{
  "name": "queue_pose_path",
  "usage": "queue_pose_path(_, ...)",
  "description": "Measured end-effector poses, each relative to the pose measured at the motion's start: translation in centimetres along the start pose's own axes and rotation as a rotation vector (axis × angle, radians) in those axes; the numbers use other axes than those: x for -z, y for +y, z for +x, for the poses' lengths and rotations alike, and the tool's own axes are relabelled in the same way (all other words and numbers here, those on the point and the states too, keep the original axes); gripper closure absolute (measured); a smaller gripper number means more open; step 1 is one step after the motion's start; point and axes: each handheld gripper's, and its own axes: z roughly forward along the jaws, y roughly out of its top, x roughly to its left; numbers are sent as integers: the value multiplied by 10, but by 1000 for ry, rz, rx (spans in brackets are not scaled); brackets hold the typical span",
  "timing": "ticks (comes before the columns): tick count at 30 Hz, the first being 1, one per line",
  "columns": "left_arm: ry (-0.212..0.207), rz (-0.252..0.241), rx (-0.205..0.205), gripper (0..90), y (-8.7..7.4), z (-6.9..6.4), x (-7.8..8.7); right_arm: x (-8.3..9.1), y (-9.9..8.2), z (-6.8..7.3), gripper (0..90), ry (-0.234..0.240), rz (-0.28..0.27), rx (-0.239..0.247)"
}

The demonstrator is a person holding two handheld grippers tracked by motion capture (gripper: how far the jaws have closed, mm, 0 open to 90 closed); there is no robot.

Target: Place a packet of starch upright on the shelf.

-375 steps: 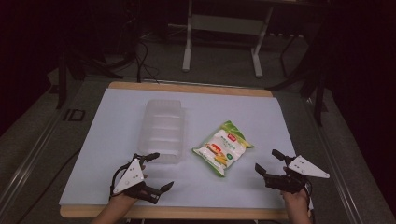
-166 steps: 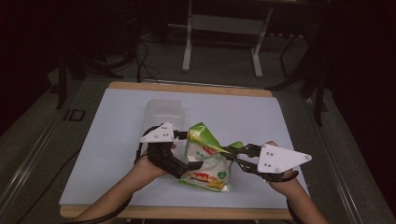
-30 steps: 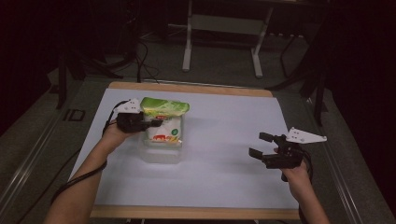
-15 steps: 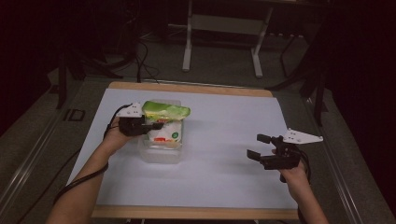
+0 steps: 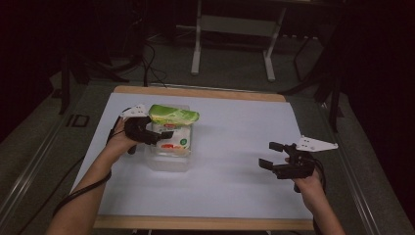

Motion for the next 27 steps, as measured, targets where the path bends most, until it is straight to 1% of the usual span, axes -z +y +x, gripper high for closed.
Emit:
queue_pose_path(1,16,0,-2,175,0,-1,1,0,0,0,145,1,1,-2)
queue_pose_path(2,27,7,2,165,0,-2,1,0,-1,0,145,1,1,-2)
queue_pose_path(3,24,15,1,110,0,-3,2,0,-1,1,145,-1,3,-2)
queue_pose_path(4,32,24,-8,50,0,-4,3,0,-2,1,145,-3,6,-2)
queue_pose_path(5,40,26,-5,21,0,-5,5,0,-3,1,145,-4,9,-3)
queue_pose_path(7,35,7,12,20,0,-8,9,1,-4,1,145,-7,15,-5)
queue_pose_path(8,32,-3,15,20,0,-9,11,2,-4,1,145,-6,15,-9)
queue_pose_path(9,38,-8,12,20,0,-11,13,2,-5,0,145,-5,12,-13)
queue_pose_path(11,47,-4,4,20,1,-15,17,3,-6,-1,144,-7,9,-26)
queue_pose_path(13,54,-6,8,20,2,-18,20,4,-8,-1,144,-14,9,-32)
queue_pose_path(17,87,5,-12,20,2,-28,27,5,-9,0,143,-30,21,-21)
queue_pose_path(19,90,4,-10,20,1,-30,28,5,-10,0,143,-34,26,-19)
queue_pose_path(21,98,25,-1,20,-1,-35,30,4,-11,1,142,-39,34,-14)
queue_pose_path(26,123,6,5,20,-7,-44,37,4,-14,3,142,-36,44,-15)
queue_pose_path(27,134,7,-5,20,-8,-46,38,4,-15,3,142,-37,43,-16)
